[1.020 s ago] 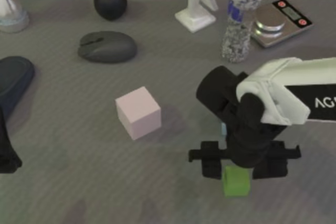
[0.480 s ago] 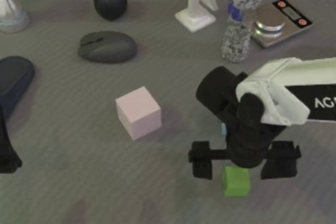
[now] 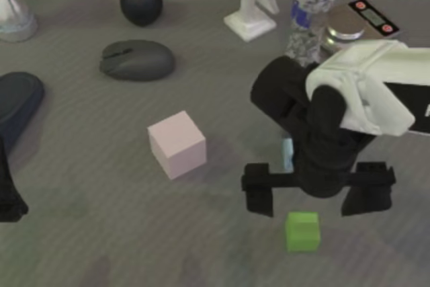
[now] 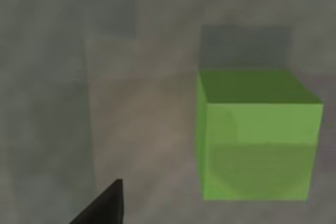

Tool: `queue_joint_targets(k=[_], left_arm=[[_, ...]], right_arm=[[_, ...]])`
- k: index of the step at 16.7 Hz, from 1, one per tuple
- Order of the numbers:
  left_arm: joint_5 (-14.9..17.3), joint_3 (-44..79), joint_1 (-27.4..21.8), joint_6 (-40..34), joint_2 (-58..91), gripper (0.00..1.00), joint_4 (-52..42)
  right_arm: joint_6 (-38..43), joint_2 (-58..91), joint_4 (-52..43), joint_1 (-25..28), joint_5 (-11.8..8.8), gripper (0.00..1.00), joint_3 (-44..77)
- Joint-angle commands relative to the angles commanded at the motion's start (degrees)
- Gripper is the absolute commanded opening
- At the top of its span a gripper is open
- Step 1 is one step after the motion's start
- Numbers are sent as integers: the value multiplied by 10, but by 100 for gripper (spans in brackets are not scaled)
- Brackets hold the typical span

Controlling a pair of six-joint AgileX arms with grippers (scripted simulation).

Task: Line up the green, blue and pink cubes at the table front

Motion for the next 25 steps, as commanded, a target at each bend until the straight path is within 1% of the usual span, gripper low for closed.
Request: queue_joint_targets(k=[3,9,12,17,19,21,25], left_arm=[[0,0,0,0,0,100,0],[0,0,0,0,0,100,0],[0,0,0,0,0,100,0],[0,0,0,0,0,100,0],[0,0,0,0,0,100,0],[0,0,0,0,0,100,0],[0,0,0,0,0,100,0]], right_arm=[[0,-21,-40,1,0,100,23],[-5,-11,-43,-5,0,100,31],[-25,38,-63,-29,-3,100,90],[-77,152,-108,-96,-9,100,256],[-96,187,-121,-119,-11,100,301],[-107,205,-128,-132,-11,100,323],[-107,204,-127,-131,-11,100,323]])
